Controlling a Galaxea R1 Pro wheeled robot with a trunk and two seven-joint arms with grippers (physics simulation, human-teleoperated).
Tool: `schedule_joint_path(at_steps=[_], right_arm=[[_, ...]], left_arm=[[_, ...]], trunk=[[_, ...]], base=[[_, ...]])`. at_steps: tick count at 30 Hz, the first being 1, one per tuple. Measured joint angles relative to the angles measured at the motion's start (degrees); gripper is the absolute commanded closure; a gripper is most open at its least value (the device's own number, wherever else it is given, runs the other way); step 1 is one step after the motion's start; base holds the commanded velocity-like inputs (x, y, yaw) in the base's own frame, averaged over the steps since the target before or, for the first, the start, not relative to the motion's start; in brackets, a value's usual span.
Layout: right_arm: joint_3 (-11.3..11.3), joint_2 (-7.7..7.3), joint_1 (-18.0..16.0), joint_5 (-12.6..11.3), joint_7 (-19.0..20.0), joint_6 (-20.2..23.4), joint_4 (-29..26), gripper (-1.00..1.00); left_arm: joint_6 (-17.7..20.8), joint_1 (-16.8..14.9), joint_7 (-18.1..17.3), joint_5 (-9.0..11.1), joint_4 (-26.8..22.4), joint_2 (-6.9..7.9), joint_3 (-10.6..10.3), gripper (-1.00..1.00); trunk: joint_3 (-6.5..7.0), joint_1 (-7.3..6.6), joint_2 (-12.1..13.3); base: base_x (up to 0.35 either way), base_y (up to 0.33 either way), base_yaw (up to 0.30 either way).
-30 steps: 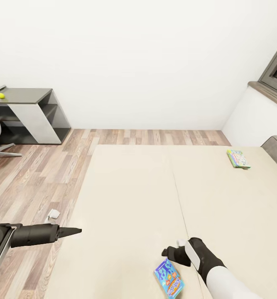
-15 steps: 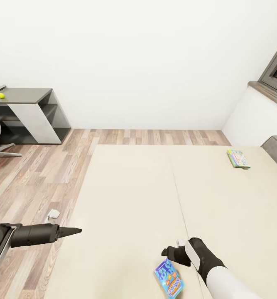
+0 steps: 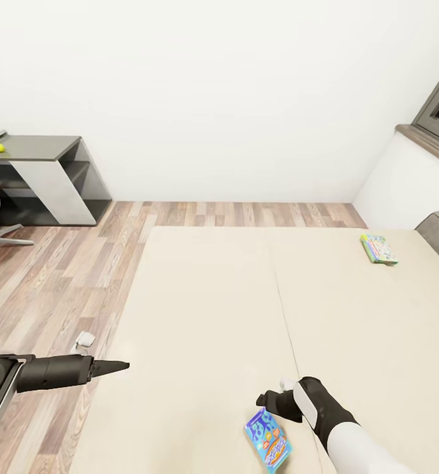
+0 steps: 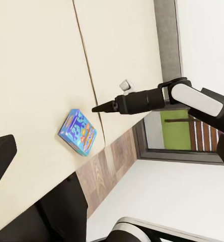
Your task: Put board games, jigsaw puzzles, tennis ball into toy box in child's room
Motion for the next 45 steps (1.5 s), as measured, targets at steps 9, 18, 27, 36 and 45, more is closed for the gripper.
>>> schedule_joint_path(at_steps=[9,18,27,36,45], right_arm=[[0.0,0.00,0.0,0.0,0.0,-0.1,-0.1,-1.00],[-0.1,-0.10,0.0,0.0,-0.1,-0.2,0.0,-1.00],[0.0,-1.05,0.1,-0.1,-0.2,-0.2,0.0,-1.00],[0.0,-1.14,0.1,0.0,-0.2,-0.3,0.0,-1.00],[0.2,-1.08,0.1,0.1,-0.2,-0.4,-0.1,-1.00]], left_arm=[[0.0,0.0,0.0,0.0,0.0,0.02,0.0,-1.00],[0.0,0.0,0.0,0.0,0.0,0.03,0.0,-1.00],[0.0,0.0,0.0,0.0,0.0,0.03,0.0,-1.00],[0.0,0.0,0.1,-0.1,0.0,0.00,0.0,-1.00],[0.0,0.0,0.1,-0.1,0.0,-0.01,-0.1,-1.00]], trunk=[[-0.36,0.00,0.0],[-0.66,0.00,0.0],[-1.45,0.00,0.0],[-2.26,0.00,0.0],[-2.39,0.00,0.0]], base=[[0.000,0.000,0.000],[0.000,0.000,0.000],[0.000,0.000,0.000],[0.000,0.000,0.000],[0.000,0.000,0.000]])
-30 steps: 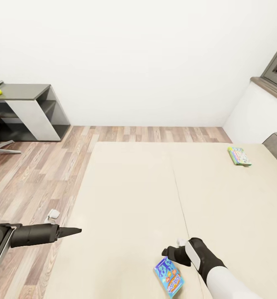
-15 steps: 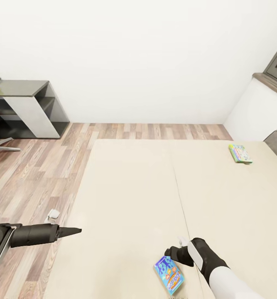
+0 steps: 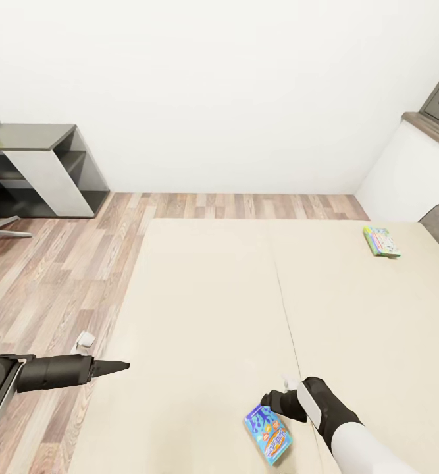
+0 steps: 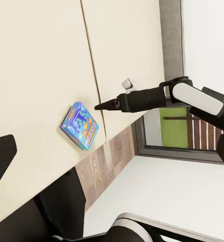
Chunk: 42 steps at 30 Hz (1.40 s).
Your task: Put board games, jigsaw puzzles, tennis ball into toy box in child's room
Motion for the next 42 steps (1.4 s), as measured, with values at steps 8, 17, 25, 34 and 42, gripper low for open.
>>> schedule_joint_path(at_steps=[8,17,25,34,42], right_arm=[[0.1,0.02,0.0,0.0,0.0,0.0,0.0,-1.00],[0.1,0.03,0.0,0.1,0.0,0.0,0.0,-1.00],[0.0,0.00,0.0,0.0,0.0,0.0,0.0,-1.00],[0.0,0.02,0.0,0.0,0.0,0.0,-0.2,-1.00],[0.0,0.03,0.0,-0.1,0.0,0.0,-0.1,-1.00]], left_arm=[[0.0,0.0,0.0,0.0,0.0,0.00,0.0,-1.00],[0.0,0.0,-0.1,0.0,0.0,0.00,0.0,-1.00],[0.0,0.0,0.0,0.0,0.0,0.00,0.0,-1.00],[0.0,0.0,-0.1,0.0,0.0,0.00,0.0,-1.00],[0.0,0.0,-0.1,0.0,0.0,0.00,0.0,-1.00]], trunk=[[-0.01,0.00,0.0],[-0.01,0.00,0.0],[-0.01,0.00,0.0],[-0.01,0.00,0.0],[-0.41,0.00,0.0]], base=[[0.000,0.000,0.000],[0.000,0.000,0.000],[0.000,0.000,0.000],[0.000,0.000,0.000],[0.000,0.000,0.000]])
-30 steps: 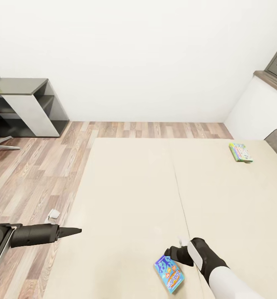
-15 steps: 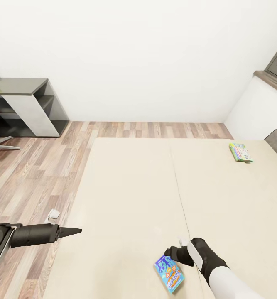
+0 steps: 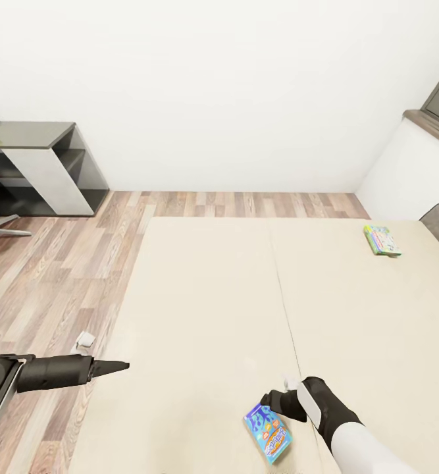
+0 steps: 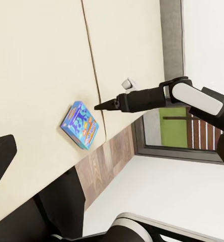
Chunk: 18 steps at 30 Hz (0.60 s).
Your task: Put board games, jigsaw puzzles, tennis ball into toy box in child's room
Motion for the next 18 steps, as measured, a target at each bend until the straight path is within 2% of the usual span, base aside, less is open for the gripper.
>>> schedule_joint_path(at_steps=[18], right_arm=[[0.1,0.00,0.0,0.0,0.0,0.0,0.1,-1.00]], left_arm=[[0.0,0.0,0.0,0.0,0.0,0.00,0.0,-1.00]], trunk=[[-1.67,0.00,0.0]], base=[[0.000,0.000,0.000]])
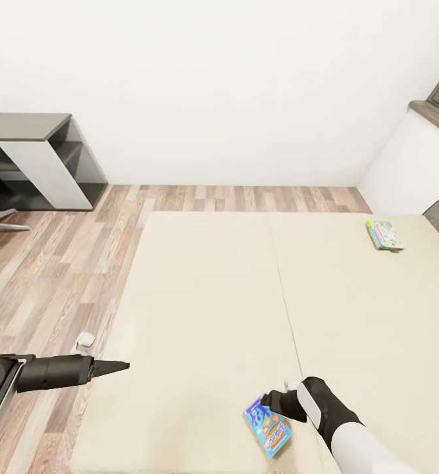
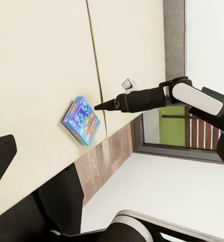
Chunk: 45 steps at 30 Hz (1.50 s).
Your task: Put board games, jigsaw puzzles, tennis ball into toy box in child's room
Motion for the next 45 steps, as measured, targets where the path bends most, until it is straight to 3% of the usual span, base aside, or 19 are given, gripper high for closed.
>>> schedule_joint_path(at_steps=[15,31,45], right_arm=[[-0.1,-0.06,0.0,0.0,0.0,0.0,0.0,-1.00],[-0.1,-0.09,0.0,0.0,0.0,-0.1,-0.2,-1.00],[0.2,-0.22,0.0,0.2,0.0,-4.4,0.0,-1.00]], left_arm=[[0.0,0.0,0.1,0.0,0.0,0.00,0.0,-1.00],[0.0,0.0,0.1,0.0,0.0,0.00,-0.1,-1.00],[0.0,0.0,0.1,0.1,0.0,0.00,-0.1,-1.00]], trunk=[[-1.37,0.00,0.0],[-1.52,0.00,0.0],[-1.52,0.00,0.0]], base=[[0.000,0.000,0.000],[0.000,0.000,0.000],[0.000,0.000,0.000]])
